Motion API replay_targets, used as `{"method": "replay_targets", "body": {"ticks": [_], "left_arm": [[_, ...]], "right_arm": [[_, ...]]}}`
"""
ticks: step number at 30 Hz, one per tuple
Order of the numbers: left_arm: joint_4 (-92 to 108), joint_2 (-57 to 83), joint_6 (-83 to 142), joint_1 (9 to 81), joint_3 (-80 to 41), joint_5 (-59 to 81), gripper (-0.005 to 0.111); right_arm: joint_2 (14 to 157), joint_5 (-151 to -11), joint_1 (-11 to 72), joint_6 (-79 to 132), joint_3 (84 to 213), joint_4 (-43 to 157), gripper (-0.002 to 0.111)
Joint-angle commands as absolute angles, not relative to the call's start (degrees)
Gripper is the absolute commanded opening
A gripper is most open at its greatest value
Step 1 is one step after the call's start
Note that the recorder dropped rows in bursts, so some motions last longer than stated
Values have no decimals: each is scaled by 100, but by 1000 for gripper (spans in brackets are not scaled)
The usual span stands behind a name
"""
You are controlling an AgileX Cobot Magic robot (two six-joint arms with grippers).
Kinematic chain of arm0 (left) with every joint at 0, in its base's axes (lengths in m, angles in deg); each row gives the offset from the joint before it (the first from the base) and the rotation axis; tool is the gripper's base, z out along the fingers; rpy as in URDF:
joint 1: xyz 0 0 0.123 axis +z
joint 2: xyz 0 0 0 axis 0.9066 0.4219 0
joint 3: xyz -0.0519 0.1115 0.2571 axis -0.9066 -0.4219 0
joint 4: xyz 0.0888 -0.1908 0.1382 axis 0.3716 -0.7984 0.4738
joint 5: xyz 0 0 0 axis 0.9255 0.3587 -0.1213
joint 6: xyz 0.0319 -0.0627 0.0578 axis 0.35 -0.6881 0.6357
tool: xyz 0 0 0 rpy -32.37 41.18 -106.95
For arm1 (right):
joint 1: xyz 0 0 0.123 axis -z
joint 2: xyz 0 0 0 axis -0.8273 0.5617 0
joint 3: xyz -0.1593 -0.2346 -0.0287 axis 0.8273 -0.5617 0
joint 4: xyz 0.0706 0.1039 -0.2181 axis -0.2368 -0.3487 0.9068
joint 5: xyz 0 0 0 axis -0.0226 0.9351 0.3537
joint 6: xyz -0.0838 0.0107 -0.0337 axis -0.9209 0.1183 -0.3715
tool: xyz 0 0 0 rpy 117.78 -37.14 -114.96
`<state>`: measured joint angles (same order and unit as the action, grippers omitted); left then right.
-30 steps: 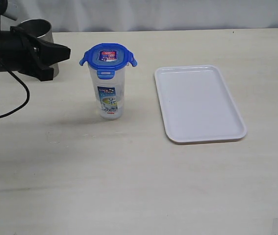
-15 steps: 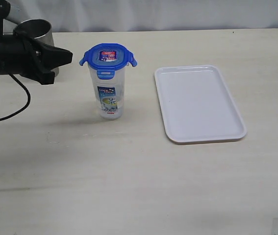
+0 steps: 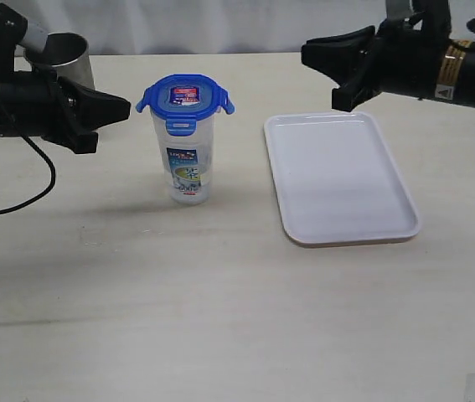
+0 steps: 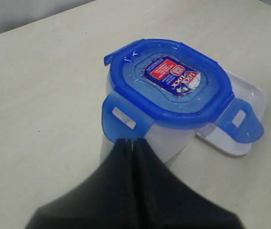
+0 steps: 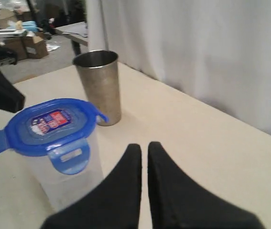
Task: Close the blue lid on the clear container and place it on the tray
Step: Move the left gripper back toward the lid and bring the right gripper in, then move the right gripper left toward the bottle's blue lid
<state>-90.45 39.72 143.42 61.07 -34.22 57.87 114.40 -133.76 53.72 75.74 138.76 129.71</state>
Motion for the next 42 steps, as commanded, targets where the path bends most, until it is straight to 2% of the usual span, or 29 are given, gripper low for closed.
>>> {"method": "replay_targets", "body": {"ticks": [1, 11, 20, 32, 42], "left_arm": [[-9044, 3976, 14521, 6130, -3379, 5834, 0], [-9044, 3976, 14521, 6130, -3379, 5834, 0], [-8999, 3976, 14521, 6130, -3379, 5834, 0], [-8675, 3989, 14521, 6130, -3379, 6172, 0], [-8666, 3989, 14521, 6130, -3379, 6217, 0]], "right_arm": [[11952, -14166, 5370, 7577, 14247, 13301, 5], [12756, -13565, 4947, 7333, 14772, 13139, 5], [12803, -12814, 4569, 7286, 15015, 13251, 5], [12803, -13622, 4569, 7286, 15019, 13251, 5], [12803, -13229, 4569, 7015, 15019, 13087, 5]]}}
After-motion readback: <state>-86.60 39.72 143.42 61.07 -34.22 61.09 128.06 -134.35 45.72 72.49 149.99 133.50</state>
